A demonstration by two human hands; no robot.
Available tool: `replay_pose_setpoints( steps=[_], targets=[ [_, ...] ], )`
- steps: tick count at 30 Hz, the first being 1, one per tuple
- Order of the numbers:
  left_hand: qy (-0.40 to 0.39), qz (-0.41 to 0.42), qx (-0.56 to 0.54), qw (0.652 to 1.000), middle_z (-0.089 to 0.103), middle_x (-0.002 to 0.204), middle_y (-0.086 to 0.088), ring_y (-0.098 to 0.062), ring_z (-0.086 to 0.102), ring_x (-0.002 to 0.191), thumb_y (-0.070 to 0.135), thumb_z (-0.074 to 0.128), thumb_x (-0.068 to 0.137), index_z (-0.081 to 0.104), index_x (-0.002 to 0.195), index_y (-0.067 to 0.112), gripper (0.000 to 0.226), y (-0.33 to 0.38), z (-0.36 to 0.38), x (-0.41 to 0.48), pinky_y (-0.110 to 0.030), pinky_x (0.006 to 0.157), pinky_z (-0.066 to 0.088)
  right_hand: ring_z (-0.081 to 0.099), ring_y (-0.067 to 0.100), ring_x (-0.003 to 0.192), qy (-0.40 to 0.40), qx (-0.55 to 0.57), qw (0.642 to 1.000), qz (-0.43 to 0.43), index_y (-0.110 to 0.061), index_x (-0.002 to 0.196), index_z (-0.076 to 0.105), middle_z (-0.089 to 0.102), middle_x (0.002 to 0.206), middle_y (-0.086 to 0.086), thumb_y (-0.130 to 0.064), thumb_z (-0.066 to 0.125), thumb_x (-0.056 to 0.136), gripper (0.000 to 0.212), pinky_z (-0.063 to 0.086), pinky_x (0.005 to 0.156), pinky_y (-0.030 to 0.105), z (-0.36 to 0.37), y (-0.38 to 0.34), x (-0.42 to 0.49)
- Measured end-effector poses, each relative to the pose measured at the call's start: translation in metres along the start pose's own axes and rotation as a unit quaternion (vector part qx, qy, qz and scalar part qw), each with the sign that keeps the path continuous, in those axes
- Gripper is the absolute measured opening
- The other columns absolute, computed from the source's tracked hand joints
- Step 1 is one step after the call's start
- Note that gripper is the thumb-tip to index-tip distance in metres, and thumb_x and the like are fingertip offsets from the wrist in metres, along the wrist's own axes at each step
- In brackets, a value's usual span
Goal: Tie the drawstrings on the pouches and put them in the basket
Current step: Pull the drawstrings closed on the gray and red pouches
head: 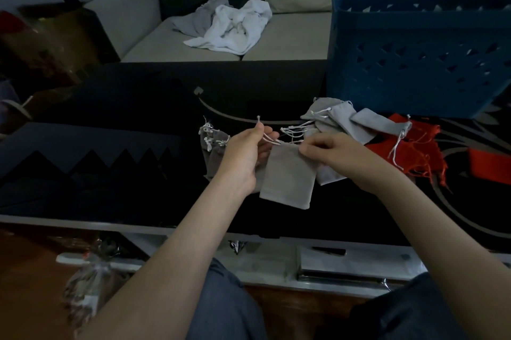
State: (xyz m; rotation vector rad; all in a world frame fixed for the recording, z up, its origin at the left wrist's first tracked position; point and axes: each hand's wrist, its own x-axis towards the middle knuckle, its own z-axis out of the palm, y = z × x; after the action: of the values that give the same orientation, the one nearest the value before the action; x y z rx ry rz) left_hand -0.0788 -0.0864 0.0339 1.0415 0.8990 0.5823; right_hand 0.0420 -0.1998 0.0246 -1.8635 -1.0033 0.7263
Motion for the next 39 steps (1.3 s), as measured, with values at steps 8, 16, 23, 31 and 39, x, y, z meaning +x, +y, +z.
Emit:
replay_pose_setpoints(
  steps=[8, 16, 23, 31, 39],
  targets=[
    [0.034, 0.015, -0.004, 0.999, 0.071, 0.082, 0.003, -0.001, 0.056, 0.059, 0.022, 0.040, 0.102, 0.060, 0.077, 0.015, 0.032, -0.0018, 0.0005, 0.0018, -0.016, 0.056, 0.040, 0.056, 0.003, 0.079, 0.008, -0.024, 1.000, -0.001, -0.009, 0.089, 0.069, 0.063, 0.087, -0.003, -0.024, 0.058, 0.093, 0.019, 0.041, 0.067, 0.009, -0.0015, 0.0006, -0.0001],
    [0.010, 0.015, -0.035, 0.999, 0.071, 0.073, -0.012, -0.010, 0.048, 0.041, 0.023, 0.029, 0.105, 0.043, 0.086, 0.012, 0.027, -0.0066, 0.0057, -0.0029, -0.021, 0.042, 0.039, 0.055, 0.004, 0.079, 0.018, -0.030, 0.999, -0.003, -0.016, 0.079, 0.069, 0.062, 0.080, -0.007, -0.025, 0.061, 0.090, 0.017, 0.041, 0.072, 0.018, -0.0043, 0.0022, -0.0011],
    [-0.109, 0.032, -0.066, 0.991, 0.061, 0.097, -0.010, -0.009, 0.061, 0.085, 0.013, 0.045, 0.099, 0.059, 0.107, -0.001, 0.021, -0.0071, 0.0064, -0.0035, -0.015, 0.075, 0.055, 0.059, 0.007, 0.086, 0.041, -0.009, 0.999, -0.003, -0.016, 0.082, 0.070, 0.066, 0.082, -0.007, -0.026, 0.064, 0.089, 0.015, 0.044, 0.084, 0.025, -0.0071, 0.0043, 0.0001],
    [-0.099, 0.049, -0.003, 0.994, 0.072, 0.076, 0.001, -0.004, 0.051, 0.053, 0.019, 0.042, 0.102, 0.065, 0.089, 0.009, 0.028, -0.0032, -0.0009, -0.0050, -0.017, 0.052, 0.042, 0.062, 0.018, 0.101, 0.058, 0.032, 0.998, -0.004, -0.019, 0.092, 0.073, 0.071, 0.101, 0.000, -0.028, 0.042, 0.100, 0.033, 0.045, 0.101, 0.040, -0.0063, 0.0016, -0.0001],
    [-0.067, 0.013, -0.006, 0.998, 0.074, 0.079, -0.006, -0.008, 0.044, 0.044, 0.030, 0.037, 0.103, 0.054, 0.078, 0.011, 0.035, -0.0004, -0.0028, -0.0052, -0.019, 0.042, 0.033, 0.057, 0.018, 0.098, 0.051, -0.115, 0.992, -0.022, -0.007, 0.096, 0.068, 0.064, 0.099, 0.006, -0.020, 0.049, 0.097, 0.023, 0.040, 0.081, 0.022, -0.0061, 0.0021, -0.0042]
  ],
)
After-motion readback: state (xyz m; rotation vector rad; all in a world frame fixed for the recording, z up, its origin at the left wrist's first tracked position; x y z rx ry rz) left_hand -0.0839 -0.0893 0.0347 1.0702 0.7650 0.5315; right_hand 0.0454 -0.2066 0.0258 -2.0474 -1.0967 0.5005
